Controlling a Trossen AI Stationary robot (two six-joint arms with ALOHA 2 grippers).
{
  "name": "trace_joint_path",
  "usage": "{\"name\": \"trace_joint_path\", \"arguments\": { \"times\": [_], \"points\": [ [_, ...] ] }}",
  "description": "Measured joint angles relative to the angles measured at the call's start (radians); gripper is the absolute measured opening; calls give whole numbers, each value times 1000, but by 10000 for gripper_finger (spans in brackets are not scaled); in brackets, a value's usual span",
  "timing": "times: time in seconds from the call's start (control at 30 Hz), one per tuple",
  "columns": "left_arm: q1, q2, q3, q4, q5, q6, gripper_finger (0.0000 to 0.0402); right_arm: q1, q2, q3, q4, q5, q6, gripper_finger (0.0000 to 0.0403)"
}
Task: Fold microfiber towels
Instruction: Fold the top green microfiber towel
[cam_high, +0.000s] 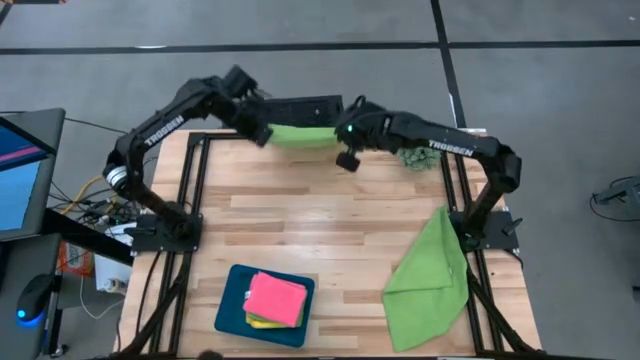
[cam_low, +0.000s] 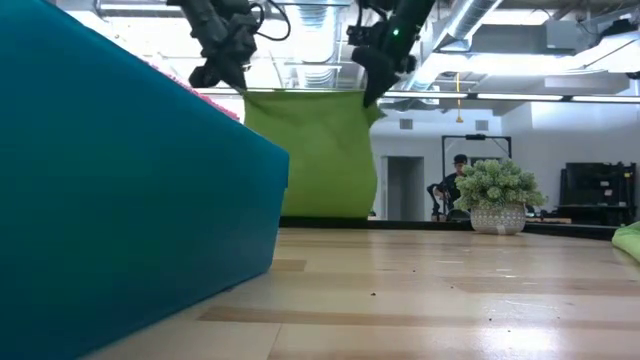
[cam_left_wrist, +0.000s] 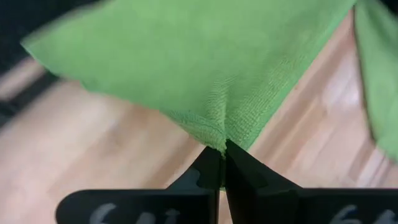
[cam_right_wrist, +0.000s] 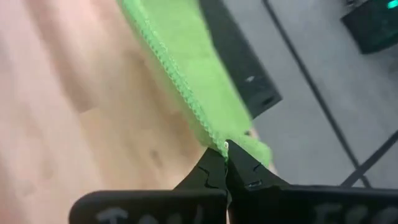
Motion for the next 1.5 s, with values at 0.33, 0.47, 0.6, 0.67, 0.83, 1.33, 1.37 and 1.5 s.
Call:
{"name": "trace_joint_path", "arguments": {
  "times": [0.33,0.47,0.6,0.67,0.83,1.33,1.37,1.5],
  "points": [
    [-217,-272,-434,142,-21,-199,0,257,-5,1,-148,-28,195,6],
    [-304,-369,-618,245,-24,-301,0,333,-4,1,-146,-31,274,6],
    [-374,-440,-757,354,-10,-419,0,395,-4,0,-150,-34,327,6],
    [-409,-465,-807,398,-4,-481,0,422,-4,-16,-140,-47,357,6],
    [-485,-496,-874,477,-4,-589,0,487,-3,-92,-139,-111,431,6],
    [-437,-432,-879,623,-50,-673,0,476,-4,-260,-99,-129,534,6],
    [-422,-414,-879,643,-43,-665,0,462,-4,-277,-91,-133,527,6],
    [-371,-338,-879,749,-29,-631,0,417,-4,-338,-67,-179,512,6]
  ]
}}
